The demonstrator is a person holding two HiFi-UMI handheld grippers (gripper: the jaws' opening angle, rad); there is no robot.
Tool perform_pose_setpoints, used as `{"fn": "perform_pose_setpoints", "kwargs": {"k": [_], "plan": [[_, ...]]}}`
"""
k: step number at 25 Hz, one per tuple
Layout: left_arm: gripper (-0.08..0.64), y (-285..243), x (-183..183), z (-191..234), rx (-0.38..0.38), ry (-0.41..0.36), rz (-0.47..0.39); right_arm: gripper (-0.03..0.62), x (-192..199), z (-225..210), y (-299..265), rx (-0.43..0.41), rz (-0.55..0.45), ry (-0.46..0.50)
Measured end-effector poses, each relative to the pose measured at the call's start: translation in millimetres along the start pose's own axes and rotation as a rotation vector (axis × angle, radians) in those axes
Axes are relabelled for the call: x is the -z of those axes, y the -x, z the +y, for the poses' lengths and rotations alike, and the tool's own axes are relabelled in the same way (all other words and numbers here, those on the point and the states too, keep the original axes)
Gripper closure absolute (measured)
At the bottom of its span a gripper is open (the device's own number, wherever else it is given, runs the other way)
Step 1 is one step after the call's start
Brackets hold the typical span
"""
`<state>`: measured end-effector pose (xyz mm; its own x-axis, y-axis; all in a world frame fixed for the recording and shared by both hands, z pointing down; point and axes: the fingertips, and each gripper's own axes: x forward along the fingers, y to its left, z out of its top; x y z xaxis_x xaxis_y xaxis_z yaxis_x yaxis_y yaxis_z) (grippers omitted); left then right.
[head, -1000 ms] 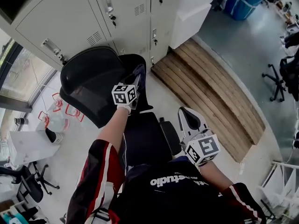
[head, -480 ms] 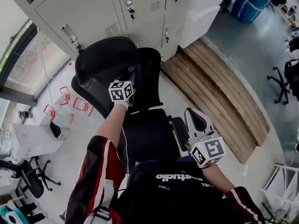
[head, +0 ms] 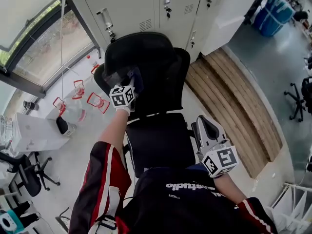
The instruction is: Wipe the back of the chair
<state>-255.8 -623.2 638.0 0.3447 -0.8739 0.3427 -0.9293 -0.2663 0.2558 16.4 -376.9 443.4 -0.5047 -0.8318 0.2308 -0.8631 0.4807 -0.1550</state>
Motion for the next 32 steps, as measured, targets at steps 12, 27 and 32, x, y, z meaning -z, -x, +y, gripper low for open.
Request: {"fn": "perform_pose_setpoints", "kwargs": {"k": [12,27,32], "plan": [[0.500,94.9,-3.8,127.3,-0.171,0.000,-0.034,0.589,18.7,80.8,-19.9,-0.069,0.022,-0.004],[0.500,206.7,4.8,150.9,-0.254,0.034,-0.086,0.590,25.2,114.8,-45.0,-0.152,0.007,0.036],[0.500,224.8,28.0,121.7,-0.239,0.046,-0.079,0.590,38.7,108.6,-57.2,-0.144,0.013,0.029]]}}
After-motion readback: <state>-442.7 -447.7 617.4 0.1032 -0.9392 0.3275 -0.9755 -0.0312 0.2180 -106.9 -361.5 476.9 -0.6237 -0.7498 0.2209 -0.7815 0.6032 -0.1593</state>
